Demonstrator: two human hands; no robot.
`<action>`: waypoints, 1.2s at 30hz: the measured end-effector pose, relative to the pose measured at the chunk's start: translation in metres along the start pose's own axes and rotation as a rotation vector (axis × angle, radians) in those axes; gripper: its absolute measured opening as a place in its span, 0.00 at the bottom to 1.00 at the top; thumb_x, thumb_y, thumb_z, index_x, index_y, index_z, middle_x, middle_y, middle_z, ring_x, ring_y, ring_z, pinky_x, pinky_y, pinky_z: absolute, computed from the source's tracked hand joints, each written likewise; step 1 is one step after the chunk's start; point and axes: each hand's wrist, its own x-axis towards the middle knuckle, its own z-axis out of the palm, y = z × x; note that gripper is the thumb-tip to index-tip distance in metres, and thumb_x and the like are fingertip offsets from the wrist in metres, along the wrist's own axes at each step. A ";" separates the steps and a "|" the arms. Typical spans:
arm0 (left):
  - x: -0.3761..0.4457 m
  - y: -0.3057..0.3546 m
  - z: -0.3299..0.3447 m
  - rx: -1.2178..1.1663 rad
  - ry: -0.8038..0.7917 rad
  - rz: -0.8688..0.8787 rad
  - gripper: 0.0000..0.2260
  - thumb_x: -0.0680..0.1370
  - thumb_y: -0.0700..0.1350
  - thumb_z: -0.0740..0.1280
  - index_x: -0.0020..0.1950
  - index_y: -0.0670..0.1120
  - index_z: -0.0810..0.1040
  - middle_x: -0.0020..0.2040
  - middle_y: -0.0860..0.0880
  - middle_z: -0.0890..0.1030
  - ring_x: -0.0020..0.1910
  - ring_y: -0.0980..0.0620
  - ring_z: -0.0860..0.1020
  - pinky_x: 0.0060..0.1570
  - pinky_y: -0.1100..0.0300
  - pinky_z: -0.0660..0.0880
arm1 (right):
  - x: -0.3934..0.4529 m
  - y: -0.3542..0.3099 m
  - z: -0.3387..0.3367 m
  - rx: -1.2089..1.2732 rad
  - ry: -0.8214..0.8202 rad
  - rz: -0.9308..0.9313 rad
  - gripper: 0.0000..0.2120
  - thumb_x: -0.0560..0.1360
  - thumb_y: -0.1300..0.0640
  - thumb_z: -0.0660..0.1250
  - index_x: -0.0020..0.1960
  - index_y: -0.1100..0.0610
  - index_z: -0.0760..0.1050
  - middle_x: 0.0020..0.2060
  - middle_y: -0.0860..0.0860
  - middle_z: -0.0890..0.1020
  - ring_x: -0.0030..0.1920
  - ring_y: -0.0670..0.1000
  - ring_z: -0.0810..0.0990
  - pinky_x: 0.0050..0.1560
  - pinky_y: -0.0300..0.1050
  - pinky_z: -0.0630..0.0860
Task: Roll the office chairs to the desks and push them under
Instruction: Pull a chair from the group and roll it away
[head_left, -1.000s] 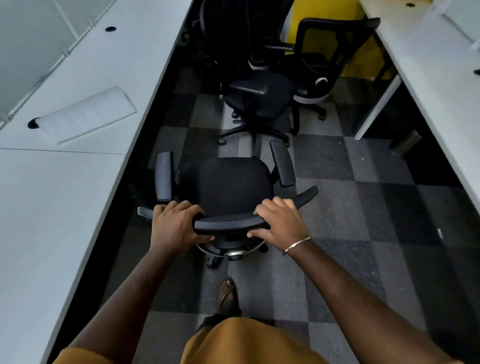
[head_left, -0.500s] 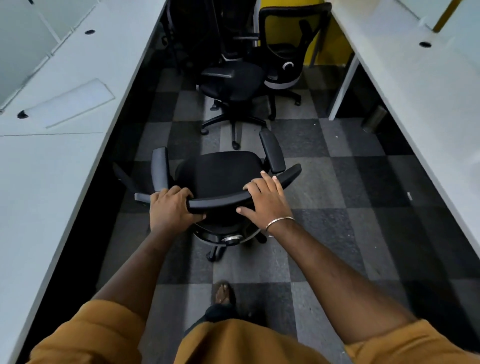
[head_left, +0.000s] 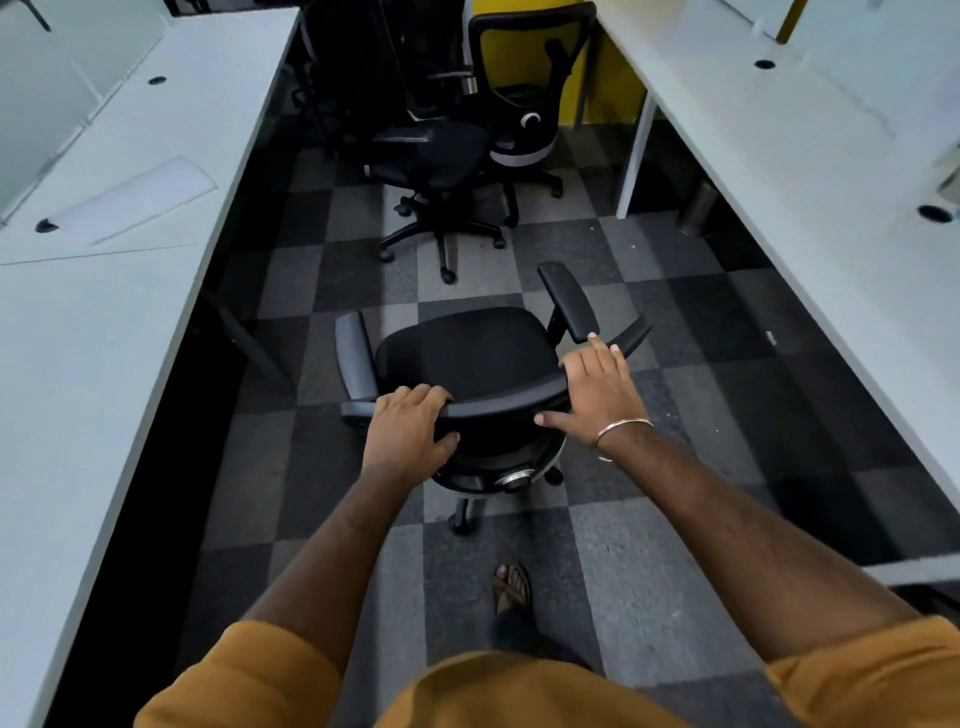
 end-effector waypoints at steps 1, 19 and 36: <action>-0.014 0.008 0.003 -0.006 0.000 0.010 0.22 0.75 0.58 0.71 0.66 0.52 0.75 0.54 0.54 0.78 0.55 0.48 0.75 0.60 0.51 0.69 | -0.021 -0.002 -0.001 0.001 -0.006 0.022 0.42 0.67 0.30 0.74 0.69 0.58 0.69 0.70 0.57 0.70 0.82 0.60 0.53 0.81 0.61 0.47; -0.247 0.107 0.027 0.019 0.044 0.013 0.19 0.70 0.55 0.73 0.59 0.53 0.77 0.48 0.55 0.76 0.50 0.49 0.74 0.58 0.52 0.69 | -0.314 -0.029 -0.015 0.004 -0.075 0.115 0.44 0.69 0.40 0.77 0.78 0.53 0.61 0.81 0.56 0.55 0.83 0.60 0.40 0.81 0.63 0.42; -0.463 0.243 0.041 0.048 0.027 -0.143 0.18 0.67 0.50 0.75 0.55 0.54 0.79 0.51 0.53 0.77 0.52 0.46 0.75 0.60 0.47 0.67 | -0.557 0.016 -0.042 -0.133 0.031 -0.081 0.30 0.65 0.51 0.72 0.66 0.52 0.70 0.58 0.50 0.74 0.63 0.55 0.72 0.76 0.57 0.62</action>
